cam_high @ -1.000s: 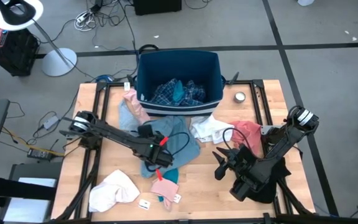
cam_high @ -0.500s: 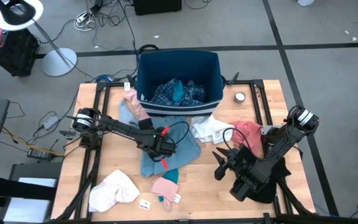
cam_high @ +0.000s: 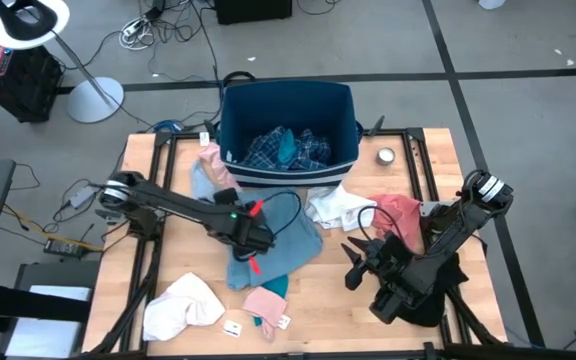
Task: Sort clothes
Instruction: Put the blue jeans into the blue laundry bin
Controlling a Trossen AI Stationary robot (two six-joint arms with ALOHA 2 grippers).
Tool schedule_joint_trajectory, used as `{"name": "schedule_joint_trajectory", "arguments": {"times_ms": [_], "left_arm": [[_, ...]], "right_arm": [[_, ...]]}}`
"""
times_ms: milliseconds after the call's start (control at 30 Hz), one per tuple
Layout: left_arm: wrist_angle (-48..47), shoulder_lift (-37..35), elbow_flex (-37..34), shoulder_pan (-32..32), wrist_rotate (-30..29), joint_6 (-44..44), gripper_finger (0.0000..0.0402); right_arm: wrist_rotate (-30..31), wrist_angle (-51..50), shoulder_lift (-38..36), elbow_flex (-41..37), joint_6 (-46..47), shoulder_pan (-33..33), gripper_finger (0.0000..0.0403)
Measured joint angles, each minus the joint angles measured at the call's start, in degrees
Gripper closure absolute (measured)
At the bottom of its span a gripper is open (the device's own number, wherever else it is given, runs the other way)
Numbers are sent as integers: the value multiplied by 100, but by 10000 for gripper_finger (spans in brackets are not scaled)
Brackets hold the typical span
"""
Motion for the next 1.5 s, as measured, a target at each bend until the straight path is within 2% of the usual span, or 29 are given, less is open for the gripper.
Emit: {"name": "schedule_joint_trajectory", "arguments": {"times_ms": [300, 467, 1000, 1267, 1500], "left_arm": [[-172, -1351, 665, -171, -506, -35, 378], [-209, -1751, 1132, -171, -818, 183, 379], [285, -1780, 2714, -151, -1436, 1600, 379], [1261, -1780, 3392, -55, -1492, 2862, 379], [2123, -1782, 3856, 280, -1472, 3860, 379]], "right_arm": [[-1, 0, 0, 0, -1, 0, 280], [-1, -1, 0, 0, -1, 0, 280], [-2, -2, 0, 0, -9, -7, 287], [-3, -2, -1, 0, -11, -7, 288], [-3, -4, -2, 0, -18, -7, 288]]}}
